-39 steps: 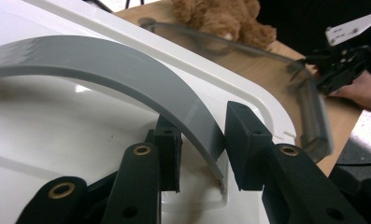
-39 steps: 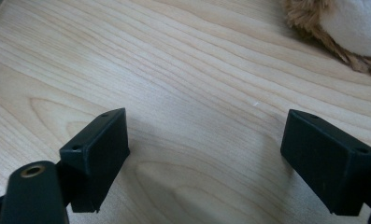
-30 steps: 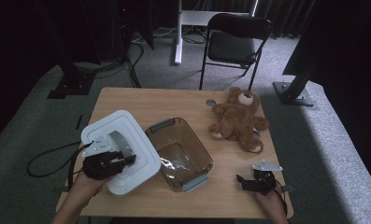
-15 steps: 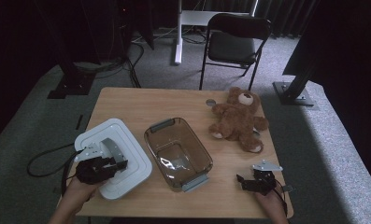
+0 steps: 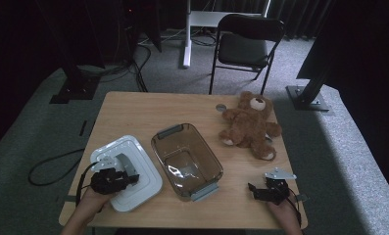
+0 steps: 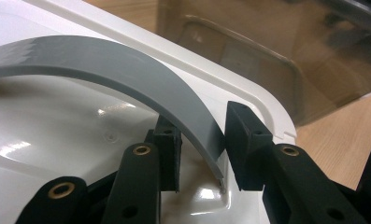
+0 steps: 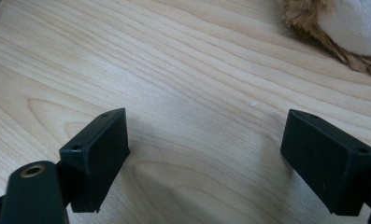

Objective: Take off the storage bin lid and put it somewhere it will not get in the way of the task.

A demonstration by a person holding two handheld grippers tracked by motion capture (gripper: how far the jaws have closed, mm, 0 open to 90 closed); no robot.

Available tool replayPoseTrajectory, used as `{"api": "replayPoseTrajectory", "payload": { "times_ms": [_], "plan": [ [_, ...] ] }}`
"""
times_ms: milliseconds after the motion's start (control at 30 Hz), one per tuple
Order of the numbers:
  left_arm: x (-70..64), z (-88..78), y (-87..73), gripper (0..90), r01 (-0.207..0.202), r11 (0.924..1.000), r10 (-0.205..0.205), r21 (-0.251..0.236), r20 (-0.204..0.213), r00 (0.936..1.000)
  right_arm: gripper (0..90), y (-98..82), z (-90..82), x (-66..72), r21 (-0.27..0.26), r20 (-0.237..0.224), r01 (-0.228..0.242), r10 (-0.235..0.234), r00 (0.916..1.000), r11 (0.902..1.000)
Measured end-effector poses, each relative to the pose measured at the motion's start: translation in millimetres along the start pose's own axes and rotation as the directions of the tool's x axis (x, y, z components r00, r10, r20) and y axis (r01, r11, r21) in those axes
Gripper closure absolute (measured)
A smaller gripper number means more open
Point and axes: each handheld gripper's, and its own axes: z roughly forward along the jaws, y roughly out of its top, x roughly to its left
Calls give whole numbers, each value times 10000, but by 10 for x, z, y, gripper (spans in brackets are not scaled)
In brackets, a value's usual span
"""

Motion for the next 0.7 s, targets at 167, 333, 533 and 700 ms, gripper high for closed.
{"api": "replayPoseTrajectory", "payload": {
  "times_ms": [167,333,533,700],
  "plan": [
    [51,163,-42,681,37,9997,-41,225,166,9999,144,0,0,0,-1,-2,2,-2,10000,10000],
    [97,283,-53,681,41,9982,-62,595,349,9994,144,1,-1,-1,12,-1,10,-10,10000,10000],
    [94,411,-68,680,-223,9952,173,957,520,9985,144,0,0,-1,6,0,8,-8,10000,10000],
    [142,478,-76,669,-31,9953,-44,965,773,9970,144,1,-1,0,5,2,7,-7,10000,10000]
  ]
}}
